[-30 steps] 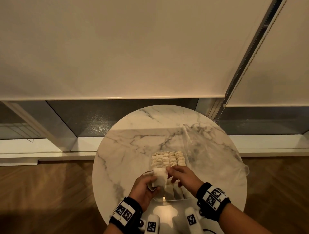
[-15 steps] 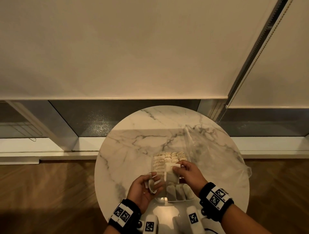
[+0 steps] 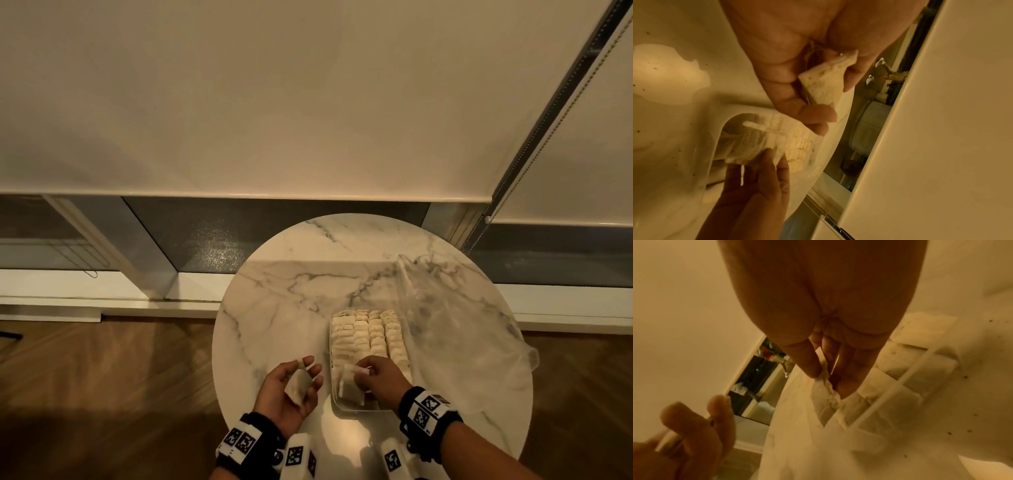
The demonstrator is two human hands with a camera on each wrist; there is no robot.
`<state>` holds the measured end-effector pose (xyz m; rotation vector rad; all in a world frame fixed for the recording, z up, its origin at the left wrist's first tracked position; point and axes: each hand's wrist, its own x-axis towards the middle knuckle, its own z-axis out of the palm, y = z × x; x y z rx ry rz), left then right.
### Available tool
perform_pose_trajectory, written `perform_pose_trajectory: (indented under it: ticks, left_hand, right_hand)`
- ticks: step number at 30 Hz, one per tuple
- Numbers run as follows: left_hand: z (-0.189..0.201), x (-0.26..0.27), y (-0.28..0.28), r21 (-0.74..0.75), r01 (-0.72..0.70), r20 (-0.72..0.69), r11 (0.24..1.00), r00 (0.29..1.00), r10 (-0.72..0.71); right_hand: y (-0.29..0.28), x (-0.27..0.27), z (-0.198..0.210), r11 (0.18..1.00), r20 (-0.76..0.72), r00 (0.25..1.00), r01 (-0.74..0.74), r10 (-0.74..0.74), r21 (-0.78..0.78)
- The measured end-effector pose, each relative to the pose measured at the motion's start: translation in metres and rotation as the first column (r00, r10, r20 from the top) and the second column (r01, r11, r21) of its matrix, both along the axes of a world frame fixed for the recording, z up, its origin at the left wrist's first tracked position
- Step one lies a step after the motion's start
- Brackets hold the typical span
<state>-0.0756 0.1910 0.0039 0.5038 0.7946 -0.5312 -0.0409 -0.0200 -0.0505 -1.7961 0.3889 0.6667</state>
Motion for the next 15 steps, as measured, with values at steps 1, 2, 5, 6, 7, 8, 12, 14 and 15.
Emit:
perform_pose_trajectory:
  ticks: [1,2,5,6,7,8,12,14,15]
  left_hand:
    - [-0.002,-0.001,0.004,0.001,-0.006,-0.001,1.0,1.0,0.006]
    - [-0.004,-0.002,0.007,0.003,-0.011,-0.003,1.0,1.0,0.011]
    - [-0.006,-0.004,0.017,0.017,-0.027,0.001,0.999,1.0,0.027]
    - [-0.006,-0.005,0.02,0.022,-0.031,0.001,0.999,1.0,0.031]
    - [-0.006,-0.006,0.023,0.024,-0.032,0.001,0.999,0.999,0.032]
    - [-0.006,-0.007,0.026,0.026,-0.034,0.0,0.999,0.999,0.034]
    - [-0.004,-0.011,0.034,0.042,-0.046,-0.006,0.998,0.999,0.046]
    - [-0.003,-0.012,0.036,0.051,-0.045,-0.002,0.998,0.999,0.045]
    - [-0.003,-0.013,0.038,0.055,-0.045,0.001,0.997,0.999,0.045]
  right_hand:
    - [0.003,-0.001,-0.003,0.999,-0.011,0.999,-0.035,0.035,-0.033]
    - [0.005,-0.001,-0.007,0.996,-0.025,0.998,-0.064,0.062,-0.063]
    - [0.01,-0.002,-0.016,0.978,-0.051,0.986,-0.162,0.156,-0.135]
    - [0.011,-0.003,-0.018,0.965,-0.044,0.979,-0.202,0.197,-0.167]
    - [0.011,-0.002,-0.02,0.954,-0.034,0.974,-0.228,0.225,-0.195]
    - [0.011,-0.002,-0.021,0.945,-0.029,0.97,-0.241,0.241,-0.221]
    - [0.014,0.002,-0.02,0.904,0.026,0.949,-0.291,0.315,-0.312]
    - [0.014,0.003,-0.02,0.867,0.043,0.926,-0.333,0.374,-0.371]
    - [0.015,0.002,-0.021,0.834,0.048,0.905,-0.367,0.422,-0.412]
